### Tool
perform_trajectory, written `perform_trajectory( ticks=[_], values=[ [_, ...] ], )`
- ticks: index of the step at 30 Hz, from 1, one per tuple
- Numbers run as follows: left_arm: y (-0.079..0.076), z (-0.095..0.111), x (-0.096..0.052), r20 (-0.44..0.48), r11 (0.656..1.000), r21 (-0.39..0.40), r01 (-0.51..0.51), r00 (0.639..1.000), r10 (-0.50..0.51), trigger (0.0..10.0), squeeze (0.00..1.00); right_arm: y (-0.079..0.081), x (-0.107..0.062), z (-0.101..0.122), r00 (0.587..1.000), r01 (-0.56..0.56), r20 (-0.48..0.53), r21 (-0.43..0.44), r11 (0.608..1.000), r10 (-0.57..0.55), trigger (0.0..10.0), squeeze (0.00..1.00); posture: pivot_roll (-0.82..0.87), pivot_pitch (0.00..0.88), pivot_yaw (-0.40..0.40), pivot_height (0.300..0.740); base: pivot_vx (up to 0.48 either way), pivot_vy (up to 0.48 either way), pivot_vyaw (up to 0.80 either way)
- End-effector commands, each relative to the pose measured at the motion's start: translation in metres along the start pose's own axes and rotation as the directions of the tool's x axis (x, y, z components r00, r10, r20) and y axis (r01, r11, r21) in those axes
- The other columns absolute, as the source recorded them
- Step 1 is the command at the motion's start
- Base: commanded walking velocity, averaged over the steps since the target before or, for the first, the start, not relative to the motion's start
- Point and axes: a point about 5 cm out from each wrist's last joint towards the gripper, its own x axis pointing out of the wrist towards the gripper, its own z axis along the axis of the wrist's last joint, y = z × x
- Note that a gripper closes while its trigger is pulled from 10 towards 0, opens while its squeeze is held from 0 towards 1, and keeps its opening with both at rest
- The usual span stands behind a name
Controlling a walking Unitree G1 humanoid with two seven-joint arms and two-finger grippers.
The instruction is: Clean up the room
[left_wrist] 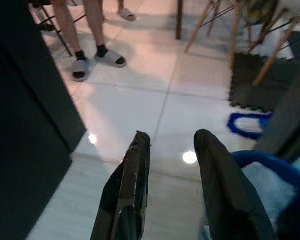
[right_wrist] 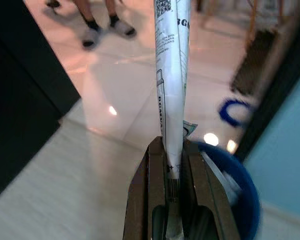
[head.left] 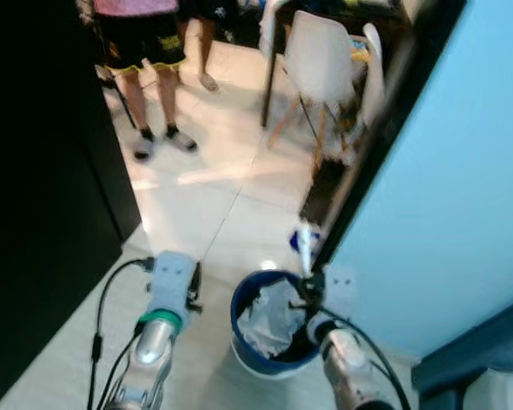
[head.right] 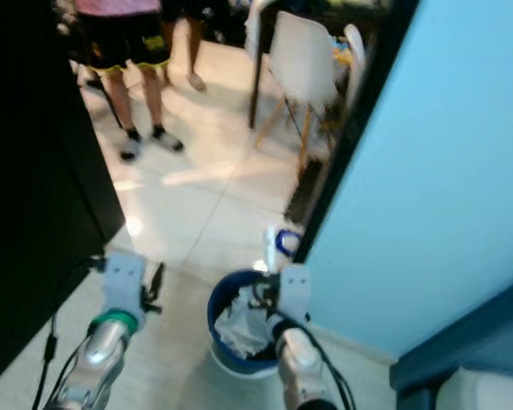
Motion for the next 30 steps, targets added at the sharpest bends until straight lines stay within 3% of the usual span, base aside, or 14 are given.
perform_trajectory(
  ticks=[1, 6, 16, 20, 30],
  values=[
    [0.002, -0.007, -0.003, -0.030, 1.000, -0.004, -0.010, 0.999, 0.010, 10.0, 0.00, 0.001, -0.006, -0.014, 0.998, 0.009, -0.062, 0.018, 1.000, -0.008, 10.0, 0.00, 0.04, 0.014, 0.008, 0.740, 0.356, 0.000, 0.00],
    [0.002, -0.007, -0.003, -0.029, 1.000, -0.005, -0.011, 1.000, 0.010, 10.0, 0.00, 0.000, -0.006, -0.014, 0.997, 0.012, -0.071, 0.024, 1.000, -0.010, 10.0, 0.00, 0.03, 0.014, 0.006, 0.740, 0.354, 0.000, -0.64],
    [0.000, -0.013, -0.004, -0.070, 1.000, 0.008, -0.004, 0.998, 0.005, 10.0, 0.00, -0.001, -0.007, -0.014, 0.998, 0.010, -0.056, 0.007, 1.000, -0.010, 10.0, 0.00, 0.04, 0.016, 0.003, 0.740, 0.113, 0.000, 0.00],
    [-0.001, -0.014, -0.005, -0.076, 1.000, 0.010, 0.000, 0.997, 0.001, 10.0, 0.00, -0.012, -0.008, -0.019, 0.993, 0.045, -0.102, -0.062, 0.997, -0.051, 10.0, 0.00, 0.04, 0.014, 0.004, 0.740, 0.000, 0.000, 0.00],
    [0.000, -0.014, -0.004, -0.076, 1.000, 0.015, 0.000, 0.997, 0.001, 10.0, 0.00, -0.033, -0.004, -0.012, 0.981, 0.144, -0.119, -0.084, 0.986, -0.153, 10.0, 0.00, 0.04, 0.010, 0.002, 0.740, 0.000, 0.000, 0.00]
  ],
)
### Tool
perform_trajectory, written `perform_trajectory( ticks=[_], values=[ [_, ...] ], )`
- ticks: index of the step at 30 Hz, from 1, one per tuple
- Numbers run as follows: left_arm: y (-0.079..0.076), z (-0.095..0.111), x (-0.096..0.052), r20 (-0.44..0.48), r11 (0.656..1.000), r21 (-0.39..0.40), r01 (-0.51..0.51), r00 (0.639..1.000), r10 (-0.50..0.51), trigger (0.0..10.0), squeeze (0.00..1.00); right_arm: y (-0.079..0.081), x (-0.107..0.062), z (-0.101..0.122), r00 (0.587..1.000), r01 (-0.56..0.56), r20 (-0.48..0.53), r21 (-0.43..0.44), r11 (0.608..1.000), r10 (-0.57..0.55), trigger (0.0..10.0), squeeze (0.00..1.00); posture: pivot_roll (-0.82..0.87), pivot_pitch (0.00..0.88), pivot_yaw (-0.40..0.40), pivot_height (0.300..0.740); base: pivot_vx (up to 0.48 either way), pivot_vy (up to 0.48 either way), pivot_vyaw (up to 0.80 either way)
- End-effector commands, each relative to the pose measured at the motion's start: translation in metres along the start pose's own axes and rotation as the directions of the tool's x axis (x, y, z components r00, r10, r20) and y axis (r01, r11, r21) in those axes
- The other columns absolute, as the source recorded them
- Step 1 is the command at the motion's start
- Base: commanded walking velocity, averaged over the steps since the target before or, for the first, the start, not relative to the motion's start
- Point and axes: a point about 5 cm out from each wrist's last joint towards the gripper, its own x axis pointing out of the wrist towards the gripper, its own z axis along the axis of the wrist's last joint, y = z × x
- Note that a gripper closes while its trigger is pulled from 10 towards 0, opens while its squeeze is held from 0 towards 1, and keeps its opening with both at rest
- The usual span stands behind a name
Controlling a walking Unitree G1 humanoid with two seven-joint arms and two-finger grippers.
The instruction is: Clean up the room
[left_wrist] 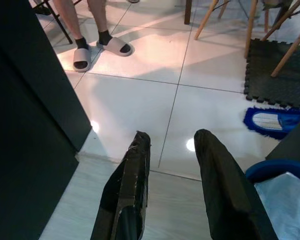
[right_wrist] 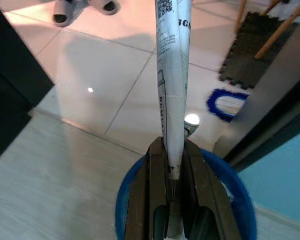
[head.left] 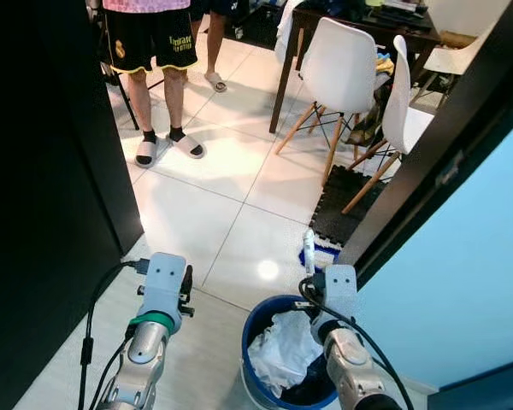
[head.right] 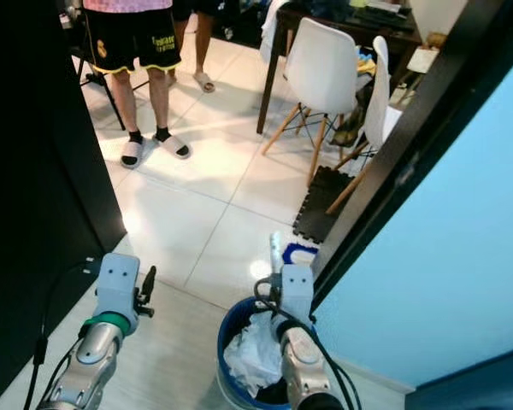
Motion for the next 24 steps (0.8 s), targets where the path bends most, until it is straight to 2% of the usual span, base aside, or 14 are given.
perform_trajectory(
  ticks=[1, 6, 10, 11, 12, 14, 15, 24],
  values=[
    [-0.0005, -0.0072, -0.0028, -0.033, 1.000, 0.006, 0.006, 0.999, -0.006, 10.0, 0.00, -0.0066, -0.0006, -0.0042, 0.999, 0.036, -0.033, -0.004, 0.999, -0.036, 10.0, 0.00, 0.04, 0.010, 0.002, 0.740, 0.000, 0.000, 0.00],
    [-0.0008, -0.0074, -0.0029, -0.034, 1.000, 0.005, 0.005, 0.999, -0.005, 10.0, 0.00, -0.0107, 0.0007, -0.0025, 0.998, 0.057, -0.032, 0.005, 0.998, -0.057, 10.0, 0.00, 0.04, 0.009, 0.001, 0.740, 0.000, 0.000, 0.00],
    [-0.0010, -0.0075, -0.0029, -0.033, 1.000, 0.006, 0.005, 0.999, -0.005, 10.0, 0.00, -0.0106, 0.0013, -0.0001, 0.998, 0.063, -0.015, 0.049, 0.997, -0.062, 10.0, 0.00, 0.04, 0.008, 0.001, 0.740, 0.000, 0.000, 0.00],
    [-0.0010, -0.0075, -0.0029, -0.033, 1.000, 0.006, 0.005, 0.999, -0.005, 10.0, 0.00, -0.0103, 0.0014, 0.0008, 0.998, 0.063, -0.008, 0.069, 0.996, -0.063, 10.0, 0.10, 0.04, 0.007, 0.001, 0.740, 0.000, 0.000, 0.00],
    [-0.0011, -0.0075, -0.0029, -0.033, 1.000, 0.006, 0.005, 0.999, -0.005, 10.0, 0.00, -0.0097, 0.0016, 0.0016, 0.998, 0.066, 0.000, 0.099, 0.993, -0.066, 10.0, 1.00, 0.04, 0.007, 0.002, 0.740, 0.000, 0.000, 0.00],
    [-0.0010, -0.0074, -0.0028, -0.032, 1.000, 0.006, 0.005, 0.999, -0.005, 10.0, 0.00, -0.0081, 0.0016, 0.0023, 0.998, 0.064, 0.009, 0.123, 0.990, -0.066, 10.0, 1.00, 0.04, 0.007, 0.003, 0.740, 0.000, 0.000, 0.00],
    [-0.0011, -0.0073, -0.0026, -0.032, 1.000, 0.006, 0.006, 0.999, -0.006, 10.0, 0.00, -0.0059, 0.0016, 0.0021, 0.998, 0.055, 0.010, 0.123, 0.991, -0.057, 10.0, 0.00, 0.04, 0.007, 0.003, 0.740, 0.000, 0.000, 0.00],
    [-0.0015, -0.0070, -0.0024, -0.031, 1.000, 0.005, 0.010, 0.999, -0.010, 10.0, 0.00, -0.0027, 0.0004, -0.0012, 0.999, 0.039, 0.001, 0.128, 0.991, -0.039, 10.0, 0.00, 0.04, 0.009, 0.004, 0.740, 0.000, 0.000, 0.00]
  ],
)
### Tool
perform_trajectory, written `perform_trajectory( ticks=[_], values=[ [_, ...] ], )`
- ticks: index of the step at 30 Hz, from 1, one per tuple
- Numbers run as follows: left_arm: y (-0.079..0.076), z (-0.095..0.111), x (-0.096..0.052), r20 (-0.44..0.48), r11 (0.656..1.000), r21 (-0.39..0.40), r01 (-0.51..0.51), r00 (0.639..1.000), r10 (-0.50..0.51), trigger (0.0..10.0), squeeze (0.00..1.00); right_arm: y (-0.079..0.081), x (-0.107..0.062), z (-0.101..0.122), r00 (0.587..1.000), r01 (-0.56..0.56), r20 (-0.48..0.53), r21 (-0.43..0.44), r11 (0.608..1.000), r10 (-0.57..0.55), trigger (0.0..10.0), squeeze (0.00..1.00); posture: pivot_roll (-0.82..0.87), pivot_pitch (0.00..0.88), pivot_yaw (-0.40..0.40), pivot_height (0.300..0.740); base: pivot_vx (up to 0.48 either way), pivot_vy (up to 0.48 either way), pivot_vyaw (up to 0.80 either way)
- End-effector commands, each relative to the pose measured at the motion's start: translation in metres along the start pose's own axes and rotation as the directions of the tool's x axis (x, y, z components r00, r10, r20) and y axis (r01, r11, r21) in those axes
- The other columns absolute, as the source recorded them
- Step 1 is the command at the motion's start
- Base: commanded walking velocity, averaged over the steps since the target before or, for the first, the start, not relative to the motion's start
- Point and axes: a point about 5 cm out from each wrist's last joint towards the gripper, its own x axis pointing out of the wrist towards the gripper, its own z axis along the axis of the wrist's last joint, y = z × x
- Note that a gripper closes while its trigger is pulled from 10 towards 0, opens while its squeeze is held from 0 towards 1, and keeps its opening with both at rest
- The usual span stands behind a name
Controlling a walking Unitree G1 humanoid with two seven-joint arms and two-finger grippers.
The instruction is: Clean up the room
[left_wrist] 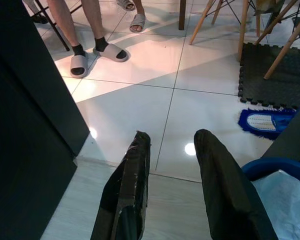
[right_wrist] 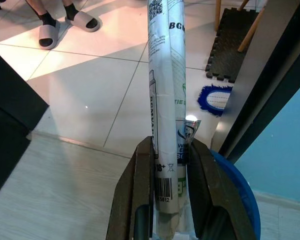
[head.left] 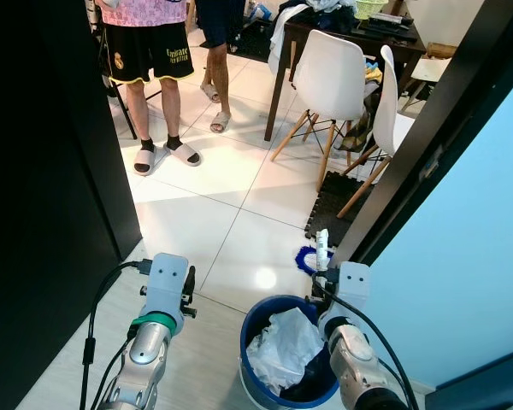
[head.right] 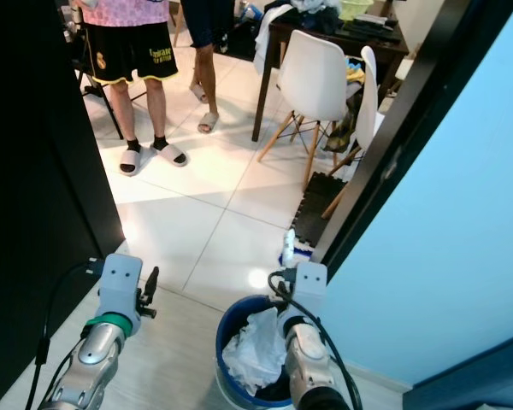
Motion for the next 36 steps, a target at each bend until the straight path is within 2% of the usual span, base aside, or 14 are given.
perform_trajectory(
  ticks=[1, 3, 4, 5, 6, 9, 10, 11, 25, 28, 36],
  values=[
    [-0.001, -0.007, -0.002, -0.029, 1.000, 0.003, 0.007, 1.000, -0.007, 10.0, 0.00, 0.000, -0.001, -0.003, 1.000, -0.004, -0.008, 0.001, 1.000, 0.004, 10.0, 0.00, 0.04, 0.011, 0.004, 0.740, 0.000, 0.000, 0.00],
    [-0.001, -0.006, -0.002, -0.029, 1.000, 0.004, 0.007, 1.000, -0.007, 10.0, 0.00, 0.001, -0.001, -0.003, 1.000, -0.014, -0.008, 0.015, 1.000, 0.014, 10.0, 0.00, 0.04, 0.011, 0.004, 0.740, 0.000, 0.000, 0.00],
    [-0.001, -0.007, -0.002, -0.029, 1.000, 0.004, 0.007, 1.000, -0.006, 10.0, 0.00, 0.003, -0.002, -0.004, 1.000, -0.029, -0.004, 0.031, 0.999, 0.029, 10.0, 0.61, 0.04, 0.013, 0.003, 0.740, 0.000, 0.000, 0.00],
    [-0.001, -0.007, -0.003, -0.029, 1.000, 0.004, 0.006, 1.000, -0.006, 10.0, 0.00, 0.004, -0.002, -0.004, 0.999, -0.039, 0.000, 0.042, 0.998, 0.039, 10.0, 0.61, 0.04, 0.013, 0.003, 0.740, 0.000, 0.000, 0.00],
    [-0.001, -0.007, -0.003, -0.029, 1.000, 0.003, 0.005, 1.000, -0.005, 10.0, 0.00, 0.006, -0.002, -0.004, 0.999, -0.050, 0.004, 0.054, 0.997, 0.050, 10.0, 1.00, 0.04, 0.012, 0.002, 0.740, 0.000, 0.000, 0.00],
    [-0.001, -0.007, -0.003, -0.029, 1.000, 0.003, 0.005, 1.000, -0.005, 10.0, 0.00, 0.007, -0.002, -0.003, 0.998, -0.055, 0.007, 0.063, 0.996, 0.055, 10.0, 1.00, 0.04, 0.012, 0.002, 0.740, 0.000, 0.000, 0.00],
    [-0.001, -0.007, -0.003, -0.029, 1.000, 0.003, 0.005, 1.000, -0.005, 10.0, 0.00, 0.008, -0.002, -0.003, 0.999, -0.053, 0.008, 0.060, 0.997, 0.052, 10.0, 0.93, 0.04, 0.012, 0.002, 0.740, 0.000, 0.000, 0.00],
    [-0.001, -0.007, -0.003, -0.029, 1.000, 0.004, 0.005, 1.000, -0.005, 10.0, 0.00, 0.008, -0.002, -0.003, 0.999, -0.050, 0.008, 0.062, 0.997, 0.049, 10.0, 0.00, 0.04, 0.012, 0.003, 0.740, 0.000, 0.000, 0.00],
    [-0.001, -0.007, -0.003, -0.032, 1.000, 0.005, 0.008, 0.999, -0.008, 10.0, 0.00, 0.006, -0.003, -0.005, 0.999, -0.042, 0.003, 0.055, 0.998, 0.042, 10.0, 0.00, 0.04, 0.012, 0.003, 0.740, 0.000, 0.000, 0.00],
    [-0.002, -0.008, -0.003, -0.034, 1.000, 0.006, 0.010, 0.999, -0.010, 10.0, 0.00, 0.008, -0.004, -0.004, 0.998, -0.064, 0.021, 0.036, 0.997, 0.064, 10.0, 0.00, 0.04, 0.012, 0.003, 0.740, 0.000, 0.000, 0.00],
    [-0.005, -0.008, -0.003, -0.033, 1.000, -0.021, 0.016, 0.999, -0.017, 10.0, 0.00, 0.018, -0.005, -0.002, 0.994, -0.098, 0.057, 0.055, 0.994, 0.095, 10.0, 0.00, 0.03, 0.011, 0.004, 0.740, 0.000, 0.000, 0.00]
  ],
)
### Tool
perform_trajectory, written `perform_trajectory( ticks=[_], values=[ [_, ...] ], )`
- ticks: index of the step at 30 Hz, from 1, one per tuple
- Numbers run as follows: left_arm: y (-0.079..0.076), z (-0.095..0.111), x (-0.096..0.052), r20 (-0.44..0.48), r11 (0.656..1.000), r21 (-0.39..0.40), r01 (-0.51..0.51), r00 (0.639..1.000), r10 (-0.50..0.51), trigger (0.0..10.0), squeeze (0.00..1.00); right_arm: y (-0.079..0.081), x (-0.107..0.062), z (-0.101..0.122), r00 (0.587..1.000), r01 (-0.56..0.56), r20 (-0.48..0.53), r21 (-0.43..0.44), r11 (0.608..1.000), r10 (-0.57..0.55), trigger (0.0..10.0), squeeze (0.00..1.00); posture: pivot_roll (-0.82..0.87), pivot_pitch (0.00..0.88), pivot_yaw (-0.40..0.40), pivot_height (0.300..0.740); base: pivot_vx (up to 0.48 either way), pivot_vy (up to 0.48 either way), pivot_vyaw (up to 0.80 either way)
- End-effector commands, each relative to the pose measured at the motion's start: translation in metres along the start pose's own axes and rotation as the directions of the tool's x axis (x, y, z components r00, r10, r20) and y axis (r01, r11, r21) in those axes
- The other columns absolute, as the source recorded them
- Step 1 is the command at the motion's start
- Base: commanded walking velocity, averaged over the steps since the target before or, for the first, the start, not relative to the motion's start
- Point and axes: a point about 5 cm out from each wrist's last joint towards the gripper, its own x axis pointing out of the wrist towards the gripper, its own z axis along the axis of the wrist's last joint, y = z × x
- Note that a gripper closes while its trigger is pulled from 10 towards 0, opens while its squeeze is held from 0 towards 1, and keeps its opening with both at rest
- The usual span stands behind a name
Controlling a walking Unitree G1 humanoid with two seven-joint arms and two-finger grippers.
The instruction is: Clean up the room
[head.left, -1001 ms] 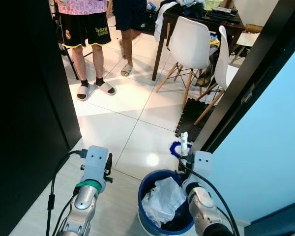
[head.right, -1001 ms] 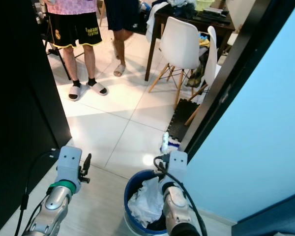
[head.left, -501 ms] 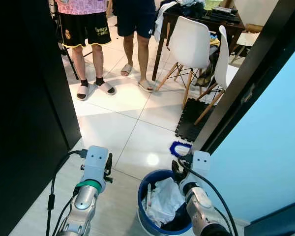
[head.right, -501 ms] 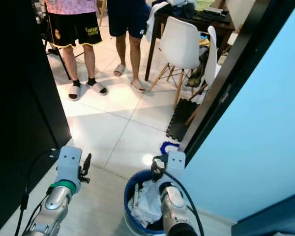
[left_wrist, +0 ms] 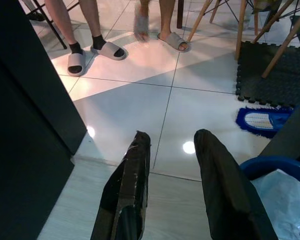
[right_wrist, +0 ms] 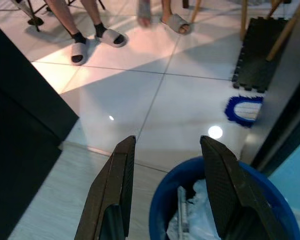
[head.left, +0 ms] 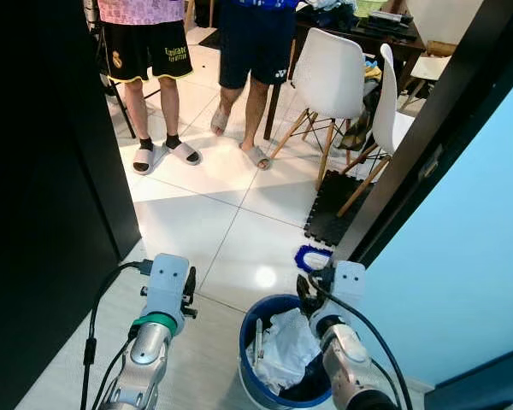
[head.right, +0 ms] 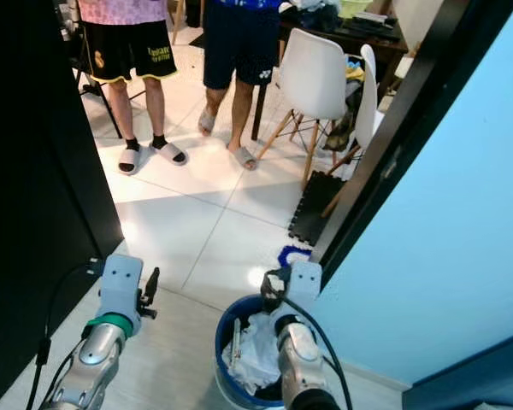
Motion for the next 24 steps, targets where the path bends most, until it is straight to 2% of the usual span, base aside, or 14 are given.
perform_trajectory(
  ticks=[1, 16, 24],
  values=[
    [-0.0022, -0.0067, -0.0024, -0.028, 1.000, -0.011, 0.008, 1.000, -0.008, 10.0, 0.00, -0.0022, -0.0031, -0.0036, 1.000, 0.006, -0.004, -0.003, 1.000, -0.006, 10.0, 0.00, 0.03, 0.011, 0.004, 0.740, 0.000, 0.000, 0.00],
    [-0.0022, -0.0053, -0.0025, -0.017, 1.000, -0.012, 0.017, 1.000, -0.017, 10.0, 0.00, -0.0040, -0.0041, -0.0046, 1.000, 0.014, -0.009, -0.006, 1.000, -0.014, 10.0, 0.00, 0.03, 0.009, 0.006, 0.740, 0.000, 0.000, 0.00],
    [-0.0022, -0.0036, -0.0009, -0.014, 1.000, -0.013, 0.019, 1.000, -0.019, 10.0, 0.00, -0.0039, -0.0029, -0.0033, 1.000, 0.017, -0.009, -0.005, 1.000, -0.017, 10.0, 0.00, 0.03, 0.006, 0.006, 0.740, -0.272, 0.000, 0.00]
  ],
)
